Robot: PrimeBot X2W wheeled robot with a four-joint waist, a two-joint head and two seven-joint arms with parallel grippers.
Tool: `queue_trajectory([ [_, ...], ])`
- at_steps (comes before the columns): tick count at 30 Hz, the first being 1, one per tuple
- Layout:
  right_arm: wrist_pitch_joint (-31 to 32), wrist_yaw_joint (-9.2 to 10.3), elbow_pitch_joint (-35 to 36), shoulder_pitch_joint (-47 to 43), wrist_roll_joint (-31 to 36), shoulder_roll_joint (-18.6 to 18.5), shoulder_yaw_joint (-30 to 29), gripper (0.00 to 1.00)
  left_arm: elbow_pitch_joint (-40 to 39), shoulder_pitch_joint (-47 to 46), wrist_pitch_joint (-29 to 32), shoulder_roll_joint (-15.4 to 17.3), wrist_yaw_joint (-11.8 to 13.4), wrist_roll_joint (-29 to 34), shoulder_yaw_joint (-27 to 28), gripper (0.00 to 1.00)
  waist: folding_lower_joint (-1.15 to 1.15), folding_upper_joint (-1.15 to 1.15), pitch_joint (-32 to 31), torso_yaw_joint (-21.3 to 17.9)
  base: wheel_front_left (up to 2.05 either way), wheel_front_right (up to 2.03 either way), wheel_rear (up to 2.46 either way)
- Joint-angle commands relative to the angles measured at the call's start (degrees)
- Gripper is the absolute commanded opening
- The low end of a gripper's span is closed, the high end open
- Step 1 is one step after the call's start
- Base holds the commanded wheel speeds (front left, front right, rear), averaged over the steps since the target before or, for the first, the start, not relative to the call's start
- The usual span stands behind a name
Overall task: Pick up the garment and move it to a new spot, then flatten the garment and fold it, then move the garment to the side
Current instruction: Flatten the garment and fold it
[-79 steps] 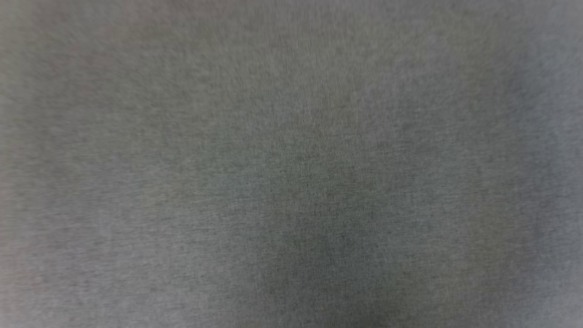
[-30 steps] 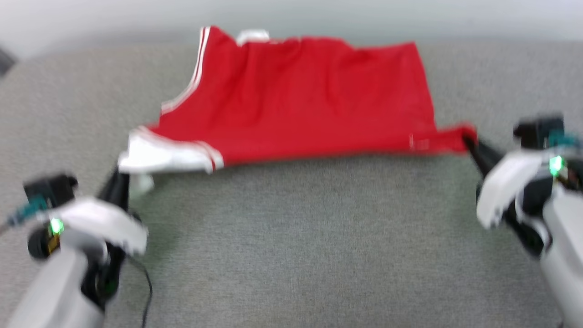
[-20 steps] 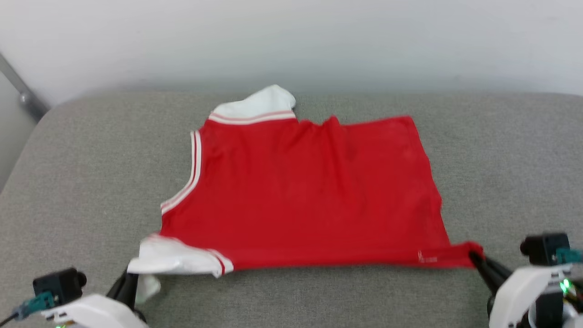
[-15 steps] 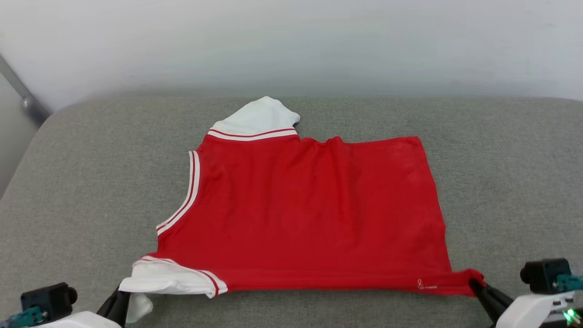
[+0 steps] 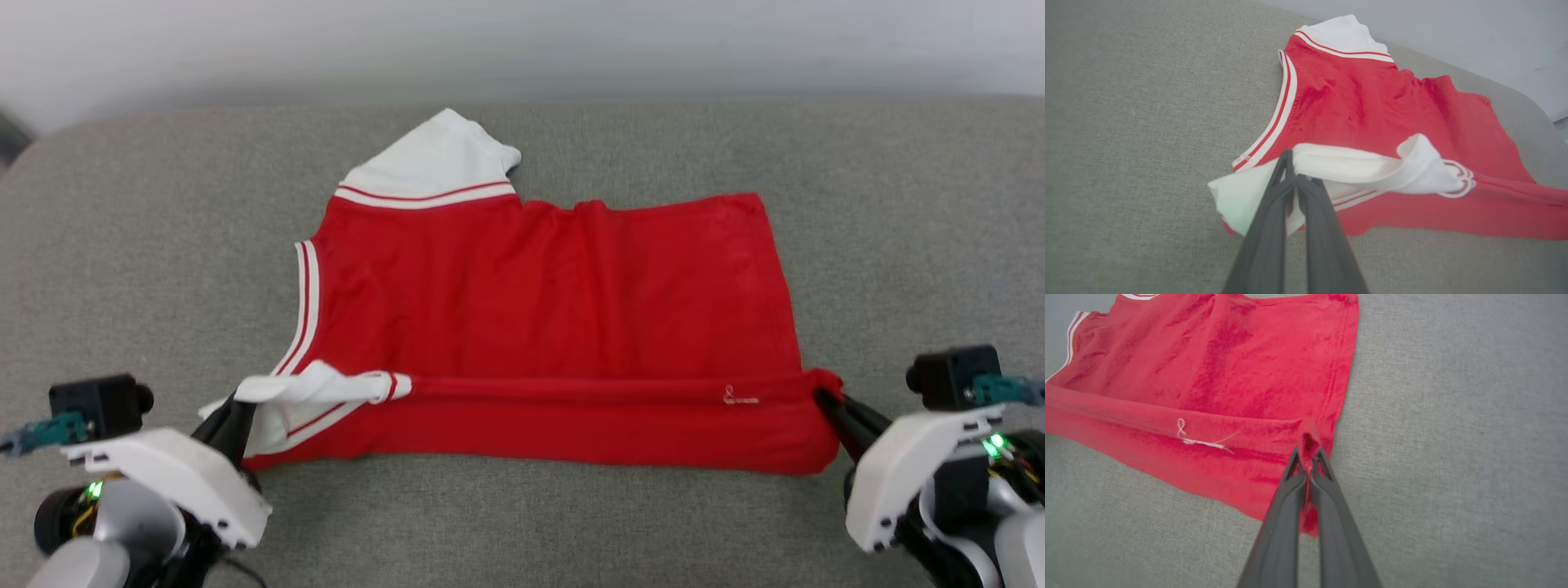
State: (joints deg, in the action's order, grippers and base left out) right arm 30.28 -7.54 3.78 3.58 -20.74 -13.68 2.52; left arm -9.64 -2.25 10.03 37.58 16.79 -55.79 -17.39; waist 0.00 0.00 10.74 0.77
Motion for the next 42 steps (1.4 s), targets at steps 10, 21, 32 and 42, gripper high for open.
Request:
queue_trajectory([
  [10,-4.7,0.1,-16.2,14.8,0.6,-1.3,6.2,0.14,16.0,-13.6,3.3,-5.4,-6.9,-1.0,-5.1,0.0,0.0,0.0,6.2,-0.1,0.0,0.0,0.0],
  [21,-19.4,0.09,-23.4,17.2,-1.2,-0.6,10.0,1.0,26.0,-17.4,-0.1,-8.1,-11.2,-1.0,-5.4,1.0,0.0,0.0,4.5,-1.0,0.0,0.0,0.0],
  [32,-35.8,0.08,-16.4,9.5,5.2,1.8,4.4,1.0,19.6,-11.4,-15.6,-7.5,-6.3,4.3,-1.0,1.0,0.0,0.0,-3.0,-1.3,0.0,0.0,0.0],
  [42,-33.7,0.08,-6.0,1.3,10.0,6.1,-0.8,1.0,12.7,-5.6,-5.4,-0.6,-7.1,0.0,-0.8,1.0,0.0,0.0,-4.1,-1.6,0.0,0.0,0.0],
])
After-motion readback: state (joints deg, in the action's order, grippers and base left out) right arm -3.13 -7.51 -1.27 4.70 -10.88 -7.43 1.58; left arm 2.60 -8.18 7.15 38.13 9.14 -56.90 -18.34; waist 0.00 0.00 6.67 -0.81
